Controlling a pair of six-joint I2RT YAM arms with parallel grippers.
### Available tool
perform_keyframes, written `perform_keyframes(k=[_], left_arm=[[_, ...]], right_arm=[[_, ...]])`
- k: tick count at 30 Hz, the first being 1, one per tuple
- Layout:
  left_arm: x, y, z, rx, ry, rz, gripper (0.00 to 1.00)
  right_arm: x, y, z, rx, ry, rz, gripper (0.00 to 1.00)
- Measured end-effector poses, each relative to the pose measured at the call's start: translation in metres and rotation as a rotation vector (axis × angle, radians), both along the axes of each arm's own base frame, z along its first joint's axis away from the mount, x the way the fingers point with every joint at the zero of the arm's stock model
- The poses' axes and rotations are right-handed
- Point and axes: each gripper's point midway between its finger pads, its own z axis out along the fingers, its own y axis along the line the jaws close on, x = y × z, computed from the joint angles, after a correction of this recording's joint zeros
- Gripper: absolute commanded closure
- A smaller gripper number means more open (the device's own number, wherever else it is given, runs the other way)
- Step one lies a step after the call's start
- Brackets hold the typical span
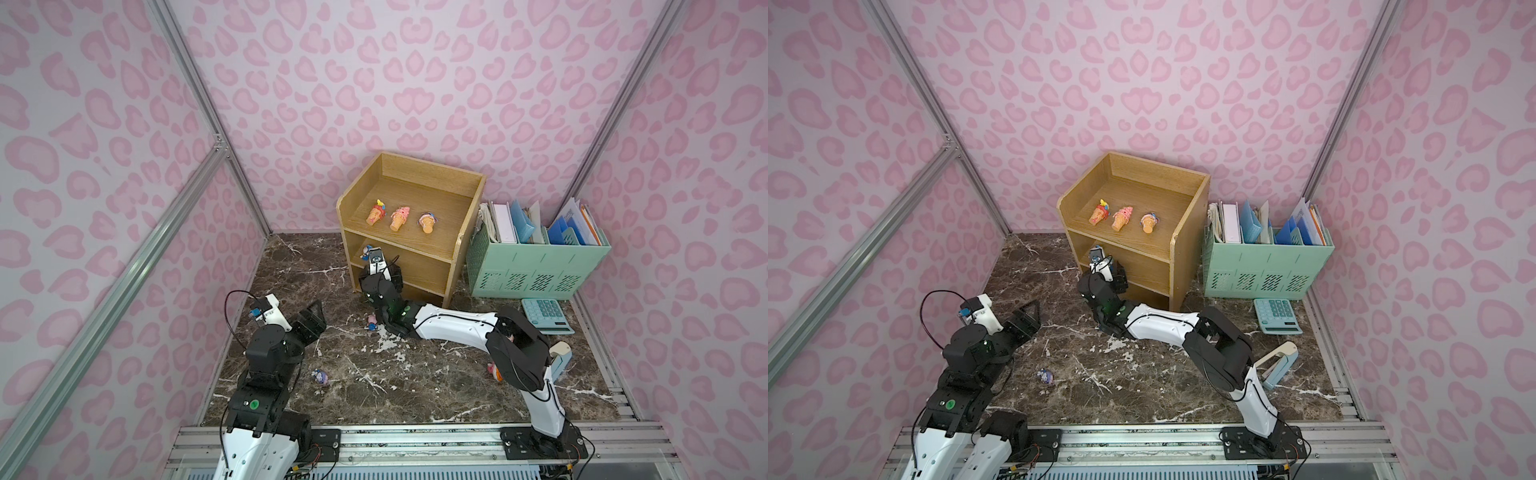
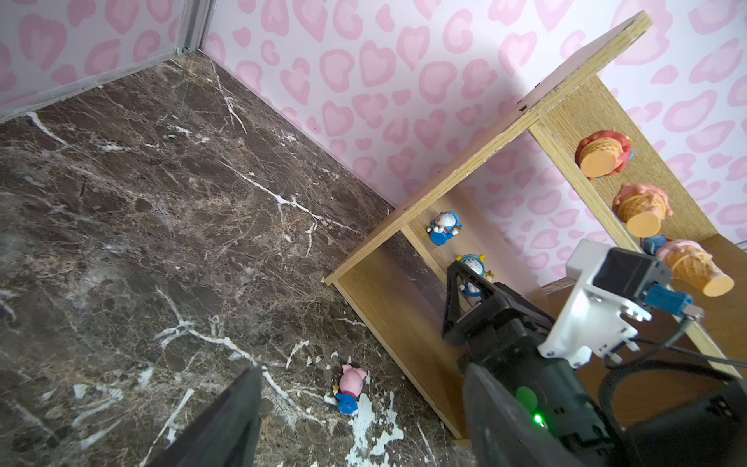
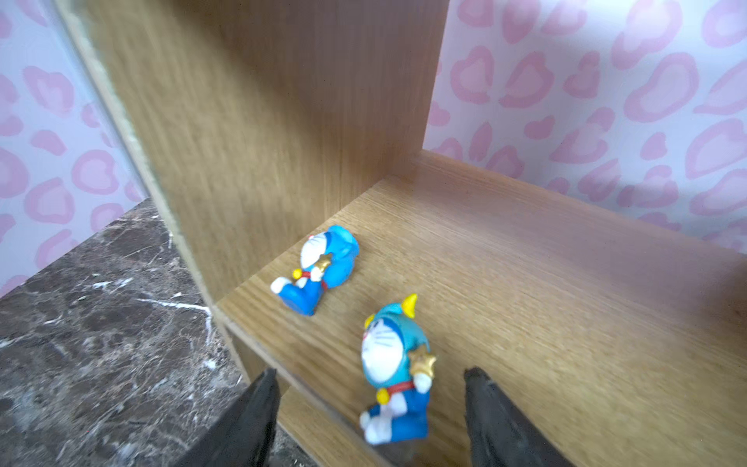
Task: Organize plastic toys on shelves
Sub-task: Adjust the plastic toy on the shelf.
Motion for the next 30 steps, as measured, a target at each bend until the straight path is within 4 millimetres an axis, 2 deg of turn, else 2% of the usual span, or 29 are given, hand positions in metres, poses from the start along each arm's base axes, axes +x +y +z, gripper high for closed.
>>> perform_keyframes(k=[4,8,11,13,15,19,22,26,30], left_arm=[[-0.003,0.0,0.0,0.003,0.001,-0.001,0.2],[-0.002,-0.004,0.002,0.002,0.01,-0.027,0.21],[0.002,-0.013,0.004,-0.001,0.016,-0.076,0.24],[0.007,-0.023,0.001,-0.015,0.03,-0.124,0.31],[0.014,-0.034,-0.002,-0.033,0.039,-0.182,0.37],[0.032,-0.065,-0.015,-0.136,0.057,-0.308,0.49],[0.041,-0.093,-0.026,-0.183,0.087,-0.401,0.61],[0.051,-0.131,-0.024,-0.196,0.085,-0.502,0.75],[0.067,-0.154,-0.032,-0.216,0.099,-0.512,0.79]], right_arm=[[-0.02,0.002,0.011,-0.031,-0.025,0.05,0.17],[-0.046,-0.002,0.023,-0.054,-0.037,0.114,0.16],[-0.073,-0.016,0.029,-0.063,-0.032,0.181,0.17],[-0.094,-0.03,0.035,-0.066,-0.038,0.239,0.18],[-0.112,-0.047,0.044,-0.058,-0.049,0.301,0.19],[-0.132,-0.079,0.053,-0.03,-0.064,0.401,0.21],[-0.137,-0.105,0.045,-0.019,-0.054,0.445,0.23],[-0.145,-0.136,0.032,0.028,-0.043,0.481,0.24],[-0.146,-0.153,0.029,0.08,-0.048,0.49,0.24]])
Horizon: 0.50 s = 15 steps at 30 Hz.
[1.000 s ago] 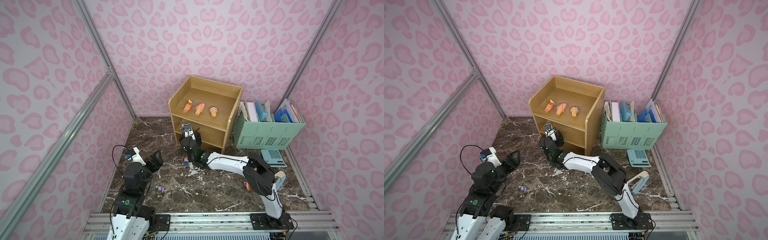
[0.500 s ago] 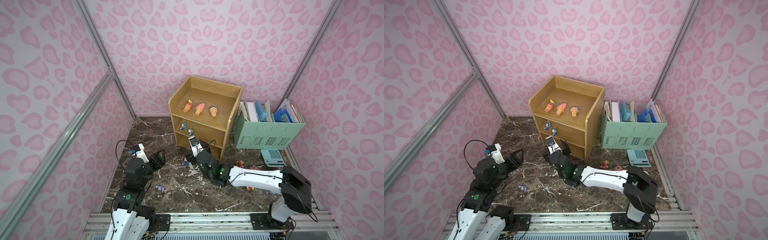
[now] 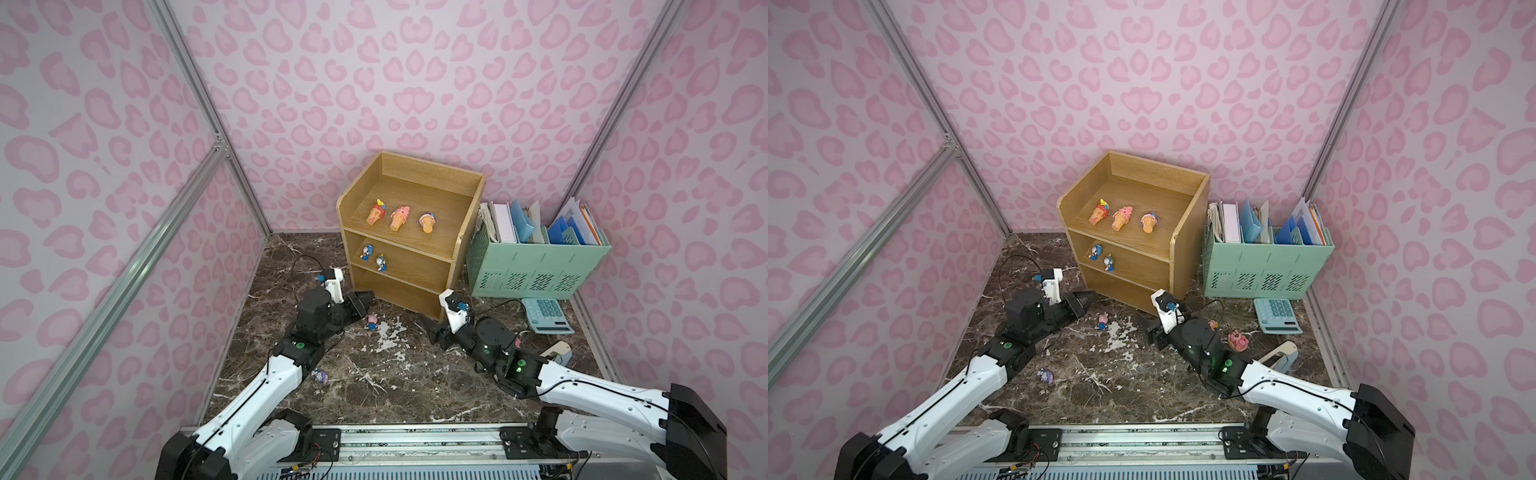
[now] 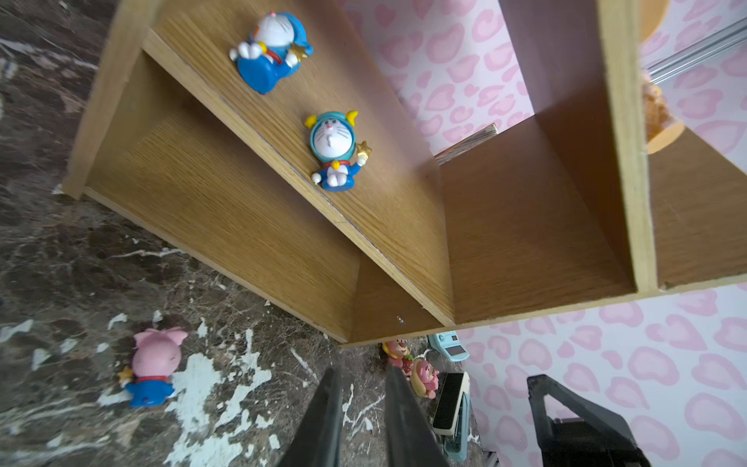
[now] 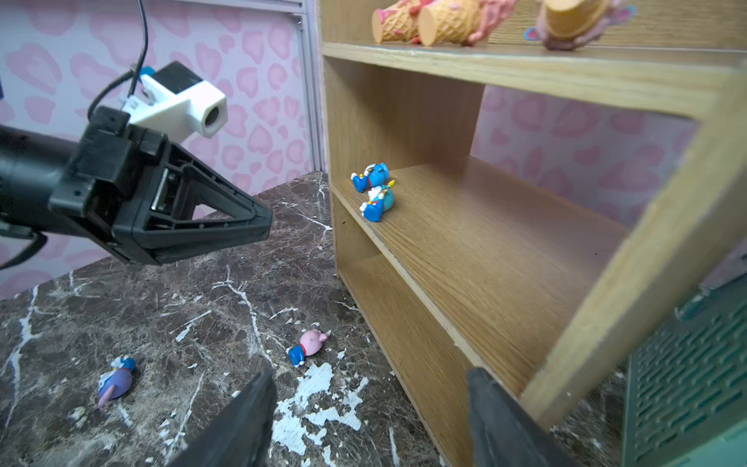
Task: Organize plastic toys on shelves
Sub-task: Adjust the plastic toy on the shelf.
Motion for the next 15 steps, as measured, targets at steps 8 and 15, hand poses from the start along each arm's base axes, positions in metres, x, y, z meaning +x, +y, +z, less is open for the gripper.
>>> perform_keyframes(k=[8,15], left_arm=[[0.036,-0.016,0.001,-0.026,0.014,0.072,0.81],[0.06,-0.018,0.008,-0.009,0.0,0.134,0.82]], right_arm=[[-0.006,-0.014,-0.003,0.059,-0.001,0.038,0.25],[-0.01,-0.024,-0.001,0.112,-0.011,0.049,0.24]])
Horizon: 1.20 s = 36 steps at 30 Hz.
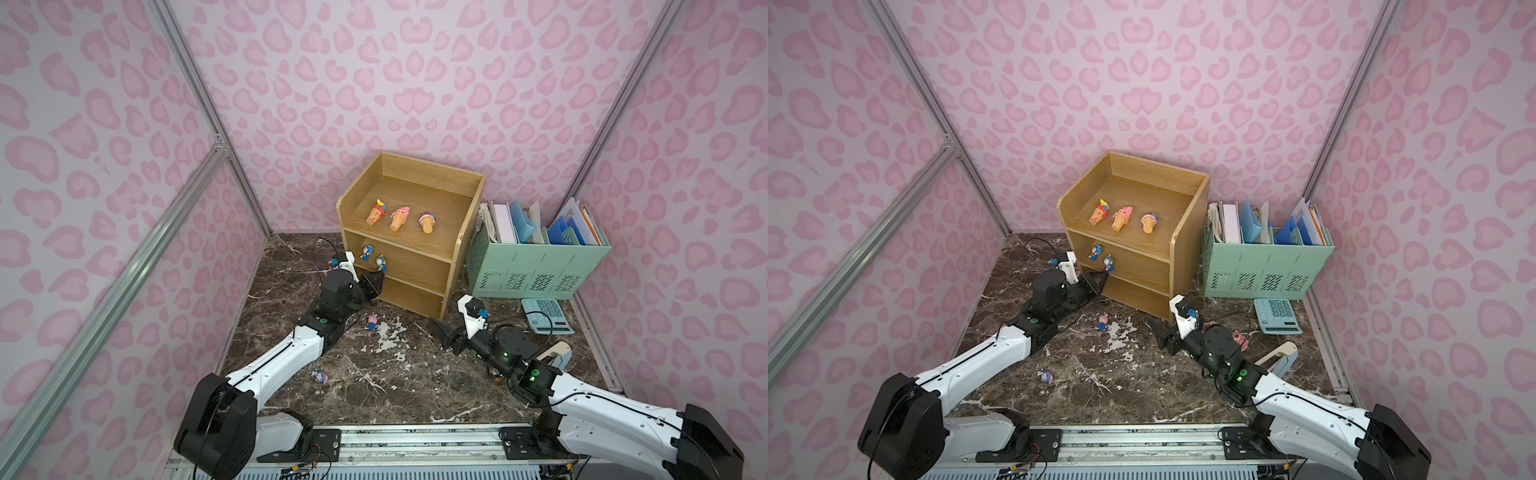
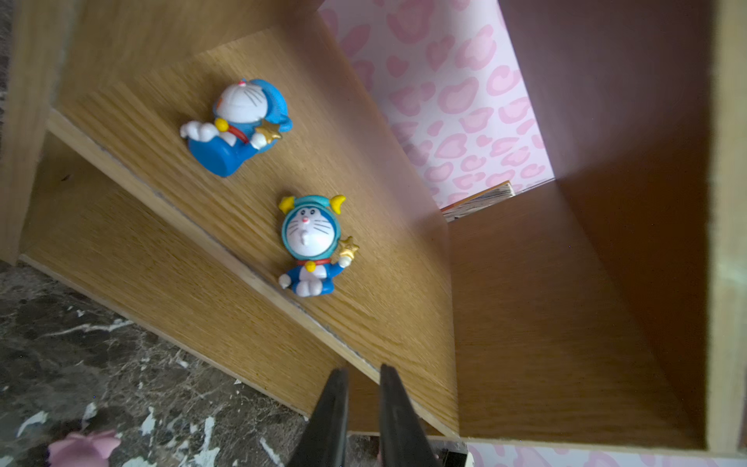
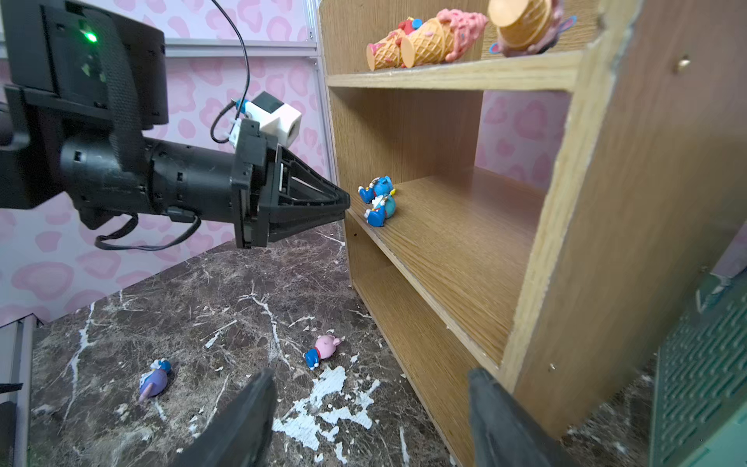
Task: Organize plastic toys on shelves
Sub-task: Adjust the plastic toy on the shelf.
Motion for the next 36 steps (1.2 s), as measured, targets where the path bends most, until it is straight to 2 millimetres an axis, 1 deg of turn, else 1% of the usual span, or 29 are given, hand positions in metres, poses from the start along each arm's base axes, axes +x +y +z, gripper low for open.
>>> perform_keyframes(k=[4,7,8,10,14,20,26,32,36], left_arm=[[0.01,-0.002,-0.005,0.012,0.012,0.021,0.84],[0.014,-0.006,-0.007,0.017,0.019,0.021,0.88],[0.016,-0.007,-0.008,0.019,0.021,0.025,0.92],[0.019,-0.009,-0.009,0.023,0.024,0.026,0.94],[0.021,-0.01,-0.013,0.032,0.034,0.032,0.95],[0.027,-0.008,-0.01,0.048,0.027,0.059,0.95],[0.03,-0.006,-0.017,0.078,0.044,0.073,0.95],[0.03,-0.004,-0.017,0.09,0.039,0.079,0.95],[0.032,0.002,-0.015,0.095,0.034,0.099,0.95]], right_arm=[[-0.001,-0.005,0.0,0.015,-0.002,0.0,0.24],[-0.002,-0.007,0.001,0.022,-0.004,0.003,0.24],[-0.001,-0.008,0.001,0.024,-0.005,0.001,0.24],[-0.001,-0.009,0.001,0.027,-0.005,-0.003,0.24],[0.0,-0.011,0.0,0.034,0.004,-0.003,0.24],[0.0,-0.013,0.002,0.043,-0.002,-0.005,0.24],[-0.002,-0.013,0.005,0.052,-0.007,0.0,0.24],[-0.002,-0.014,0.007,0.057,-0.009,0.0,0.24],[-0.003,-0.014,0.007,0.058,-0.009,0.0,0.24]])
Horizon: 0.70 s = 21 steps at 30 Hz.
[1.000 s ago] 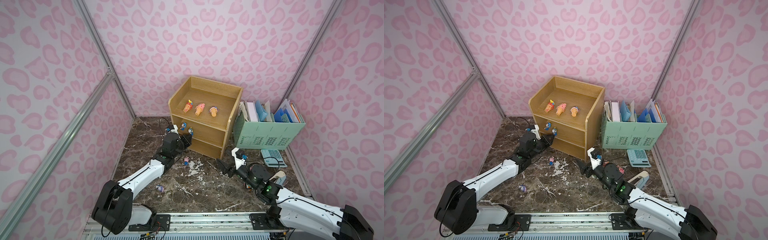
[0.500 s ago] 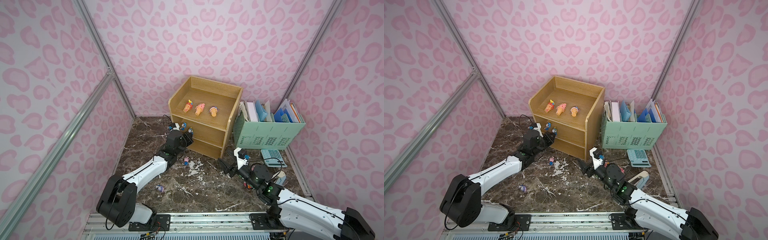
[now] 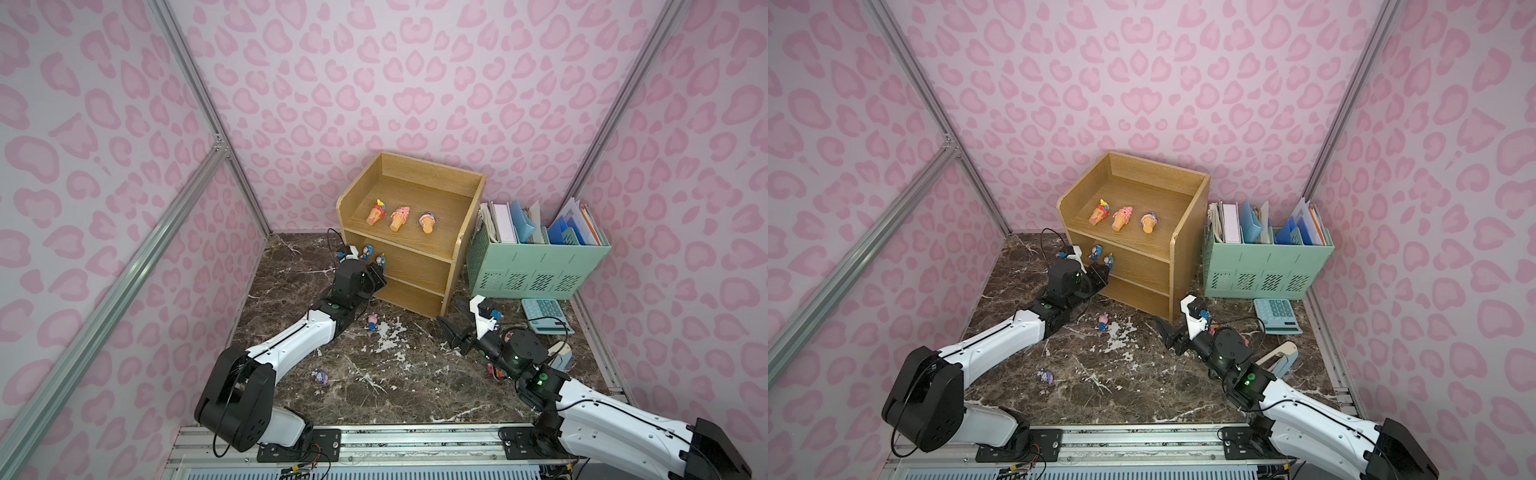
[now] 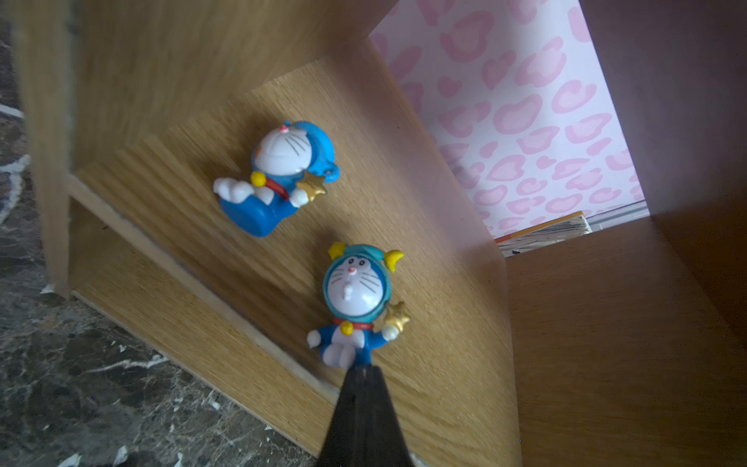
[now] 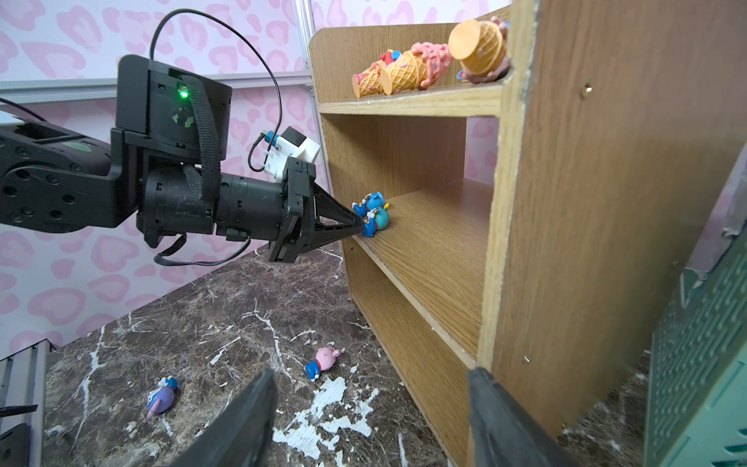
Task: Organize plastic toys on shelves
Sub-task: Adjust the plastic toy on the shelf.
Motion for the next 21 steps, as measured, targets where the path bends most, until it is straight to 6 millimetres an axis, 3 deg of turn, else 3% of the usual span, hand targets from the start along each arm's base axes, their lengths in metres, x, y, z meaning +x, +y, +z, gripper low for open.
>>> perform_keyframes(k=[21], left_arm=[[0.004,0.016,-0.005,0.01,0.018,0.037,0.94]], right_arm=[[-0.002,-0.003,0.007,0.015,-0.013,-0.005,0.24]])
